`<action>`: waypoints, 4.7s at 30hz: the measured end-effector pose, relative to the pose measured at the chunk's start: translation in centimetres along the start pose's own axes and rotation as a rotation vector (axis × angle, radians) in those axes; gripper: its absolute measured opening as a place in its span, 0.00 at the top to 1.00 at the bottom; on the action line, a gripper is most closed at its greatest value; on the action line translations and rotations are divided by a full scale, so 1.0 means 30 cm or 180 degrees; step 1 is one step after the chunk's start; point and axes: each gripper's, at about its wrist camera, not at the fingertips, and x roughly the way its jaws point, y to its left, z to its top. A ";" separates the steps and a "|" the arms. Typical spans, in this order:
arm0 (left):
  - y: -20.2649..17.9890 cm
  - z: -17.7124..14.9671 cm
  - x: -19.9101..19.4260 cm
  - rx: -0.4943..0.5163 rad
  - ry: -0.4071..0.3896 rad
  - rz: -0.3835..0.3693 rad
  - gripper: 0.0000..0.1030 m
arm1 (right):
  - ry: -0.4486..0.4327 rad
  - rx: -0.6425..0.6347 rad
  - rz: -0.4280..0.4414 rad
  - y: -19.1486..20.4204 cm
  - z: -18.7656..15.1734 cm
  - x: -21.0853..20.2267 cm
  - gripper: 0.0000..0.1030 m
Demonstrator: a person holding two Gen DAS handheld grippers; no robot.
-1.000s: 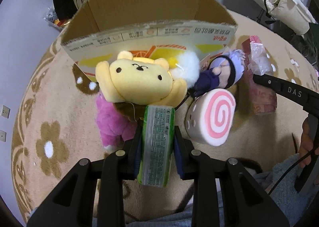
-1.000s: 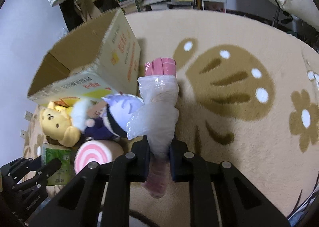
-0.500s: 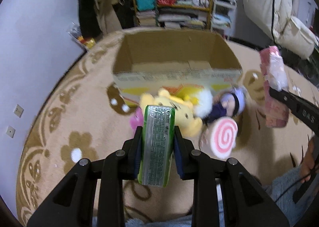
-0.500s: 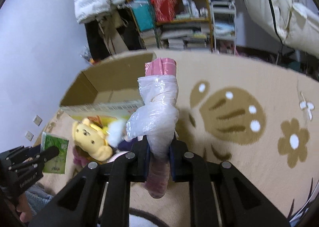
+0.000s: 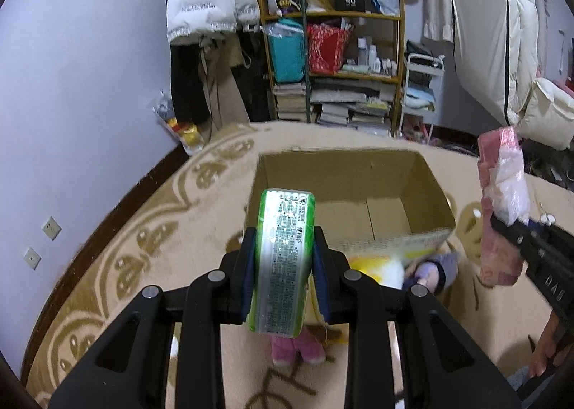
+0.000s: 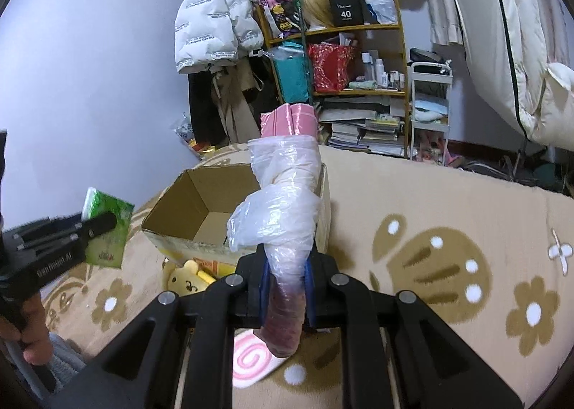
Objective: Organize soft objects
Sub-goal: 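Carry both items over the box and open both grippers to drop them in, then move both grippers back toward the remaining plush toys, then grasp the yellow bear plush with the left gripper while the right grasps the white-haired doll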
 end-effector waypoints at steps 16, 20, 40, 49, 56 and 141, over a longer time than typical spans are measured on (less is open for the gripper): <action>0.030 0.133 0.114 -0.0121 -0.0156 -0.0005 0.74 | -0.0205 -0.0043 0.0223 0.014 0.136 0.109 0.84; 0.032 0.135 0.137 -0.0129 -0.0146 -0.0006 0.74 | -0.0236 -0.0033 0.0293 0.016 0.154 0.153 0.84; 0.028 0.120 0.319 -0.0178 0.0122 -0.0159 0.73 | -0.0125 0.0171 0.0404 -0.017 0.103 0.308 0.84; 0.002 0.095 0.352 -0.0109 0.0299 -0.0150 0.71 | 0.0052 0.0170 0.0432 -0.009 0.092 0.336 0.80; -0.004 0.077 0.356 -0.0051 0.0330 -0.0029 0.49 | 0.0109 0.0249 0.0430 -0.030 0.081 0.343 0.74; -0.152 -0.150 0.337 0.0331 0.1105 -0.0084 0.05 | 0.0886 0.0939 -0.0136 -0.146 -0.156 0.303 0.04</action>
